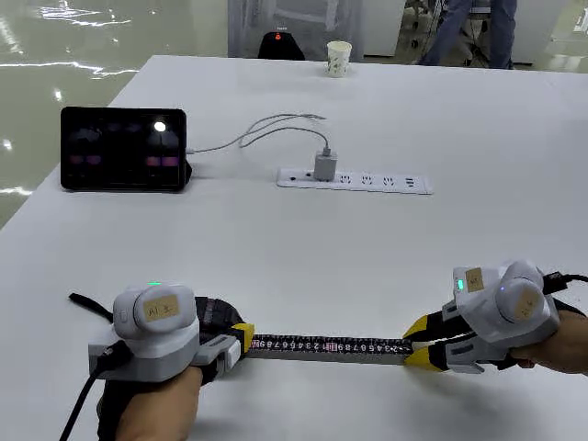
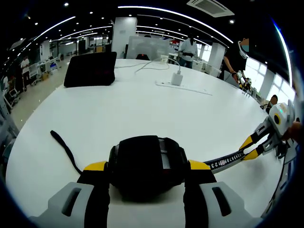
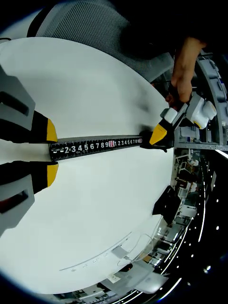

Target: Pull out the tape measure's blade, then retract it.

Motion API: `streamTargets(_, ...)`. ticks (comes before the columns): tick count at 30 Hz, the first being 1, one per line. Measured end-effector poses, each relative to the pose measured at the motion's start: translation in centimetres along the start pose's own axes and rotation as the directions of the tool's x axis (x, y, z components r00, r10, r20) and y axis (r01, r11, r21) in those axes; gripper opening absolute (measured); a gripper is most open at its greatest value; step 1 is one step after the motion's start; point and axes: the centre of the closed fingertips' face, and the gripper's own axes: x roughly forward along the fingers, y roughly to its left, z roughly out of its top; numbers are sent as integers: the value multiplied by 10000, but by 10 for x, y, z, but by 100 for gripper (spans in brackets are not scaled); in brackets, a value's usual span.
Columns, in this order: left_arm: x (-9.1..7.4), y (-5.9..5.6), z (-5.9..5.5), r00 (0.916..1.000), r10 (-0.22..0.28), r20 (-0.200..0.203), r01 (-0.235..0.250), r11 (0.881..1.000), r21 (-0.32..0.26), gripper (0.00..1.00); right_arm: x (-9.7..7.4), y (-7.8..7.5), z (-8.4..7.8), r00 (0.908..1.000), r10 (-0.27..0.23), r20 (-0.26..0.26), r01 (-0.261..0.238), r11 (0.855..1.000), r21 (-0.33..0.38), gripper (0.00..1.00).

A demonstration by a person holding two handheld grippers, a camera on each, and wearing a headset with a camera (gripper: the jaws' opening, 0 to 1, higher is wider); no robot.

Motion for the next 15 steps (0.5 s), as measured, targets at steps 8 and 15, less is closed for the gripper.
streamTargets(8, 0, 0, 0, 10000, -13, -18, 13, 10000, -13, 58, 3, 1, 5, 10000, 42, 39, -41, 10000, -17, 10)
streamTargets(15, 0, 0, -1, 10000, -36, -20, 35, 10000, -60, 58, 9, 2, 11, 9999, 101, 98, -100, 9999, -70, 10)
